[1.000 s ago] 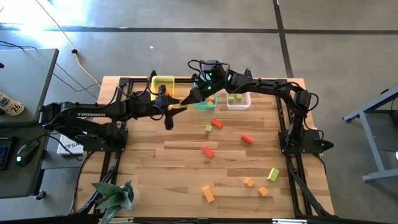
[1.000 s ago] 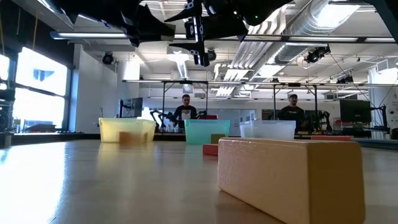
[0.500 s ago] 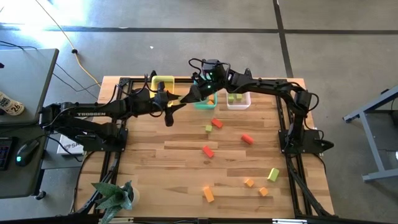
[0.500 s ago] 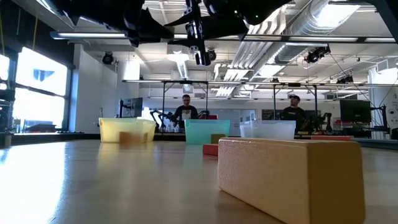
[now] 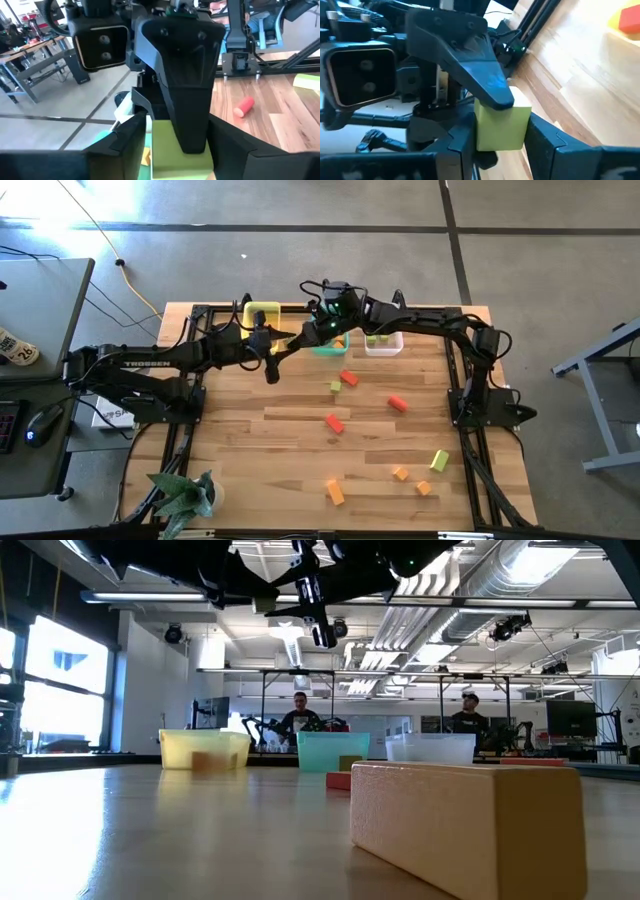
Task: Sort & place blocks by color
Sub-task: Put the green block into the transparent bin
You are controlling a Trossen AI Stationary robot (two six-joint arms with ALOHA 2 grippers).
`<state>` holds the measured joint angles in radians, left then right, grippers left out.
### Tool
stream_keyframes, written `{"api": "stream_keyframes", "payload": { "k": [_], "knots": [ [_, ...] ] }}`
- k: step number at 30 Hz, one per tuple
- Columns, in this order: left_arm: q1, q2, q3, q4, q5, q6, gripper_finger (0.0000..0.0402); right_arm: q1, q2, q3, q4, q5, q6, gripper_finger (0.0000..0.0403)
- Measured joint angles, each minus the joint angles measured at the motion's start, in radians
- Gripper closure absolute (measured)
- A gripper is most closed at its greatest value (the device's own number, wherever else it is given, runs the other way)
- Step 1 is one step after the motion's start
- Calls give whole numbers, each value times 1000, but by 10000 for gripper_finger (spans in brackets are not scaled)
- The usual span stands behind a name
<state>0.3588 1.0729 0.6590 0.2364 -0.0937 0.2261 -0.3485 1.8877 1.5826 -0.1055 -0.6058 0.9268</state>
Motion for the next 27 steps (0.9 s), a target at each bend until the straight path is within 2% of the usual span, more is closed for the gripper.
{"api": "stream_keyframes", "payload": {
  "k": [8, 17, 23, 27],
  "knots": [
    [1, 1, 0, -8, 7, 3, 173, -24, 0, 0, -120, 68, -84, 289],
    [34, 2, 0, -13, -38, 37, 172, -133, 0, 0, -413, 177, -311, 289],
    [61, 2, 0, -15, -138, 16, 172, -208, 0, 0, -655, 363, -469, 289],
    [86, 2, 0, -24, -160, -41, 172, -252, 0, 0, -787, 499, -554, 289]
  ]
}}
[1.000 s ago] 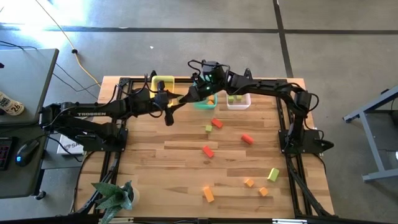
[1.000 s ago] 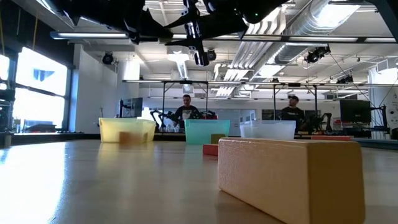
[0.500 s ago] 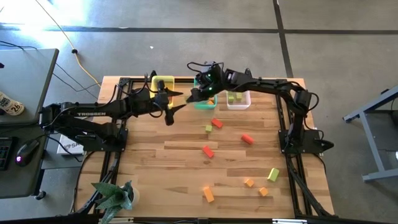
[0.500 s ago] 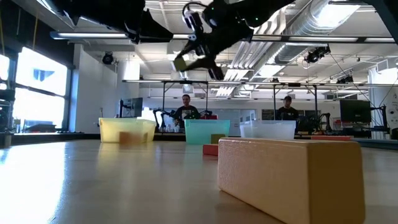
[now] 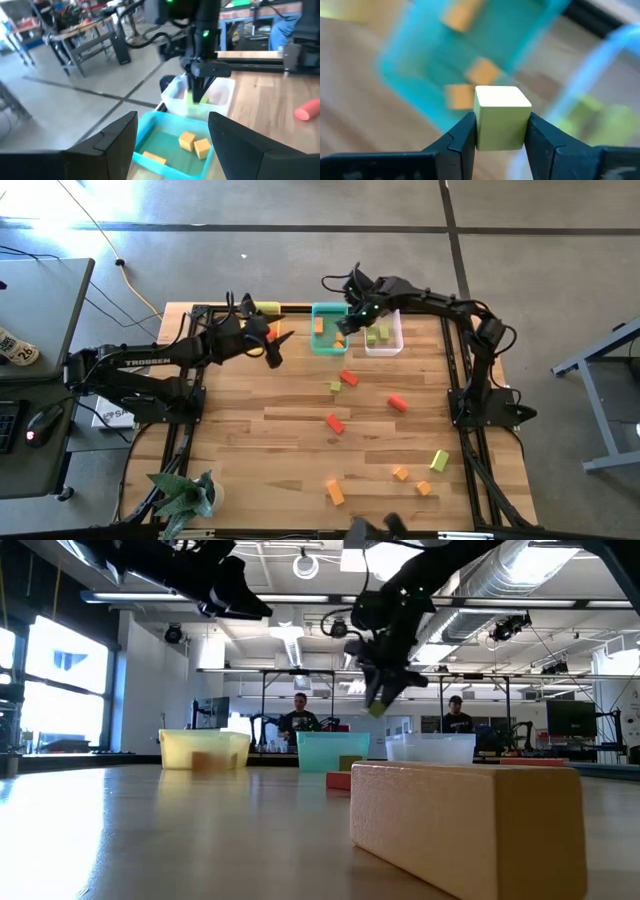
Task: Sort & place blocks by color
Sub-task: Put the green block into the transparent bin, then put the orange block into the yellow bin
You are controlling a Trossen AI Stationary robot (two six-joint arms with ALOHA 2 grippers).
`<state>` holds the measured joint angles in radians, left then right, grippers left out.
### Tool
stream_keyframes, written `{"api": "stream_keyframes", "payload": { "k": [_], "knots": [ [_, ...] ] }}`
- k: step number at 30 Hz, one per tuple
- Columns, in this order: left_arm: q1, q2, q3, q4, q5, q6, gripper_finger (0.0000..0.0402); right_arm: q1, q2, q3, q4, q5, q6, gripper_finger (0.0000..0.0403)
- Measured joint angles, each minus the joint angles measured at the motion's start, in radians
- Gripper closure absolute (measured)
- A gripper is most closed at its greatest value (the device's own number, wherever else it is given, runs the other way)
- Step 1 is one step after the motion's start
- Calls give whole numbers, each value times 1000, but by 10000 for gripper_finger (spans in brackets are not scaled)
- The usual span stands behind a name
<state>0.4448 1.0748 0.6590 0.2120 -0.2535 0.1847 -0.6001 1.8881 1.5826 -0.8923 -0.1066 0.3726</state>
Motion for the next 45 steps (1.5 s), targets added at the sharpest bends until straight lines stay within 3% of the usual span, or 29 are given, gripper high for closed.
{"api": "stream_keyframes", "payload": {
  "k": [12, 25, 31, 37, 45],
  "knots": [
    [42, 0, -7, -75, -5, -104, 172, -62, -1, -9, -197, 340, -68, 283],
    [41, 0, -8, -89, -12, -104, 172, -48, -1, -115, -207, 271, -66, 267],
    [38, 0, -8, -102, 41, -107, 172, -18, -1, -115, -247, 257, -56, 221],
    [38, 0, -8, -152, 59, -106, 172, 19, -1, -114, -330, 207, 49, 182],
    [38, 0, -8, -192, 60, -105, 172, 122, -1, -114, -421, 200, 150, 179]
  ]
}}
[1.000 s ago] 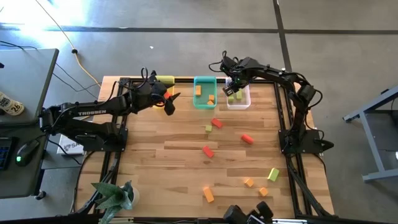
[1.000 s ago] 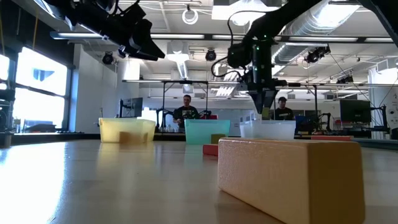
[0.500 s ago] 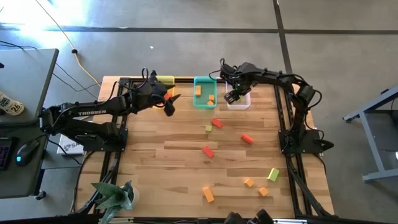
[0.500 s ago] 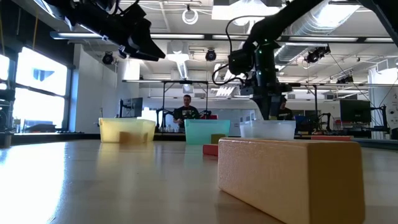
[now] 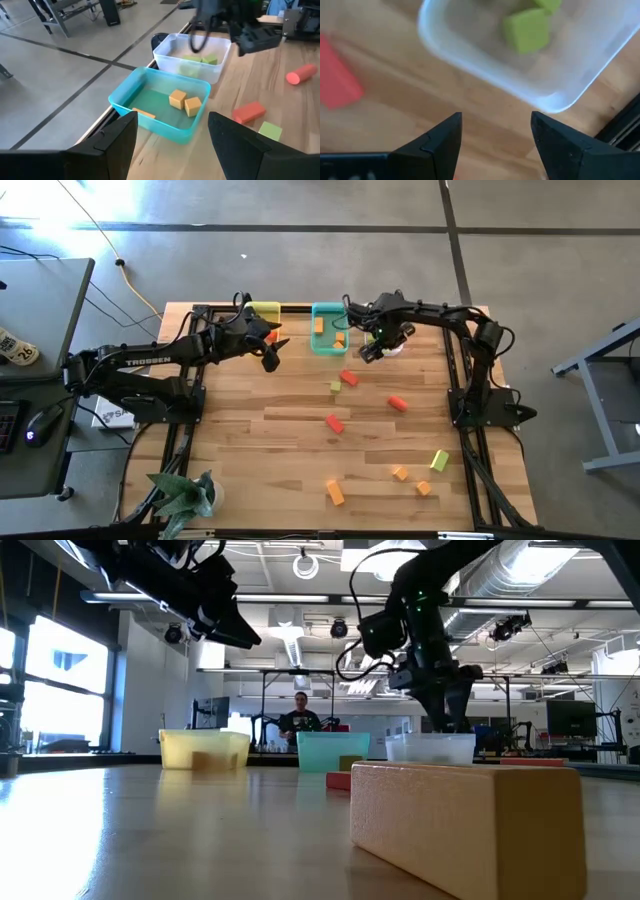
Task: Sort & place blocks by color
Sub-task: Put the orange block into the yellow bin
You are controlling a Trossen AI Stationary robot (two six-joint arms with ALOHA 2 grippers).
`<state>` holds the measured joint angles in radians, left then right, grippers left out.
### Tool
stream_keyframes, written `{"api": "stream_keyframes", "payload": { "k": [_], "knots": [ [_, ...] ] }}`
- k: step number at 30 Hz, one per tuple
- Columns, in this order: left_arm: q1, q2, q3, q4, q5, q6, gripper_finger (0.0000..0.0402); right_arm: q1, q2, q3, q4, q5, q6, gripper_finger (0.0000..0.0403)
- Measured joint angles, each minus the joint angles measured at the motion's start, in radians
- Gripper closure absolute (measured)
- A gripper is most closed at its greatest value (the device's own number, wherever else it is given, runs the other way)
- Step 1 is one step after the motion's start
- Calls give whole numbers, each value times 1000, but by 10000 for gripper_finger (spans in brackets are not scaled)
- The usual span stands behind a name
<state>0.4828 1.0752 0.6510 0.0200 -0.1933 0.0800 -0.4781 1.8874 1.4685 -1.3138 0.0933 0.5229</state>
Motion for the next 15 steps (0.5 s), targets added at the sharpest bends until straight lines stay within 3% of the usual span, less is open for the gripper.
{"api": "stream_keyframes", "payload": {
  "k": [10, 15],
  "knots": [
    [0, 0, 0, -1, 2, 1, 172, 198, 0, 0, -112, 12, 45, 179],
    [0, 0, 0, -1, 2, 1, 172, 283, 0, 0, -214, 93, 46, 179]
  ]
}}
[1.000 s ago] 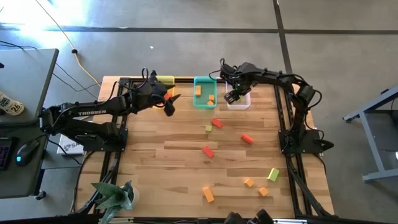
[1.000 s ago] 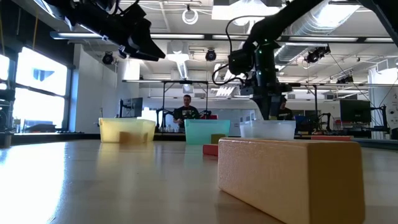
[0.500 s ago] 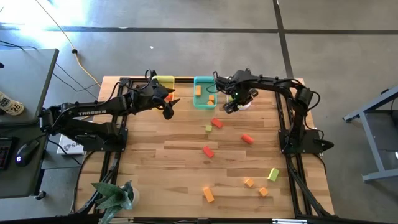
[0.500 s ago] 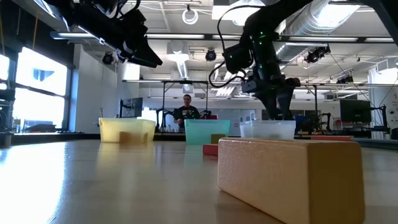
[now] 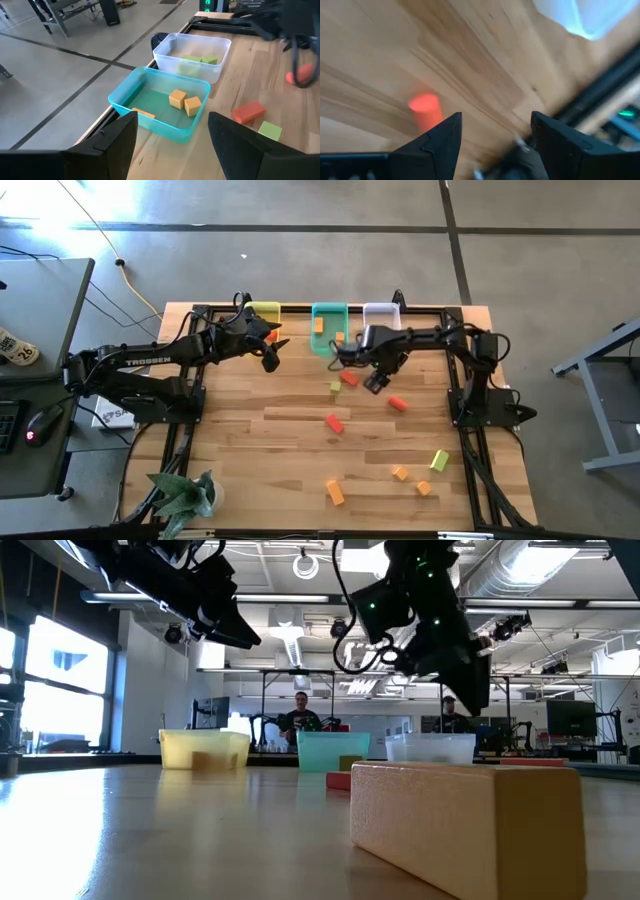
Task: Sort & place blocks by color
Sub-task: Put the orange block into the yellow bin
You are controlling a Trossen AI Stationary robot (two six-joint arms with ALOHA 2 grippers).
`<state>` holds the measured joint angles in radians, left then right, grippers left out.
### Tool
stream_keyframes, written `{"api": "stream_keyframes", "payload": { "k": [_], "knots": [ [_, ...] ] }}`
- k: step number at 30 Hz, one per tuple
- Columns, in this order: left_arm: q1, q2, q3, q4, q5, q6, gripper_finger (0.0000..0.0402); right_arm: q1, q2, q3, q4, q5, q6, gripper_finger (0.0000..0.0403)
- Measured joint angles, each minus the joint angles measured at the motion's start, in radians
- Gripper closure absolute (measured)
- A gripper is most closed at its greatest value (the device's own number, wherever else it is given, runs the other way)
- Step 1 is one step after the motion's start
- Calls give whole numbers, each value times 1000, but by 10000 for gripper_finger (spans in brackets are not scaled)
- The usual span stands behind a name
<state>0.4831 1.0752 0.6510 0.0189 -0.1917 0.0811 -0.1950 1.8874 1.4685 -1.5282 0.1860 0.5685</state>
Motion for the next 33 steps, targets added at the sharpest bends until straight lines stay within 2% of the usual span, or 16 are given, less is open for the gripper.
{"api": "stream_keyframes", "payload": {
  "k": [2, 6, 12, 15, 23, 27, 33],
  "knots": [
    [0, 0, 0, 0, 0, -1, 172, 26, 0, 0, -45, 40, 0, 179],
    [0, 0, 0, 0, 0, -3, 172, 65, -26, -22, -29, 79, -1, 179],
    [0, 0, 0, 1, 1, -3, 172, 98, -164, -173, -6, 111, 59, 179],
    [0, 0, 0, 2, 5, -19, 172, 105, -275, -278, 70, 62, 85, 179],
    [0, 0, 0, 1, 3, -130, 172, 106, -556, -523, 376, -152, 128, 179],
    [0, 0, 0, 1, 0, -187, 172, 106, -612, -614, 491, -191, 139, 179],
    [0, 0, 0, 1, 0, -235, 172, 106, -607, -713, 594, -234, 105, 179]
  ]
}}
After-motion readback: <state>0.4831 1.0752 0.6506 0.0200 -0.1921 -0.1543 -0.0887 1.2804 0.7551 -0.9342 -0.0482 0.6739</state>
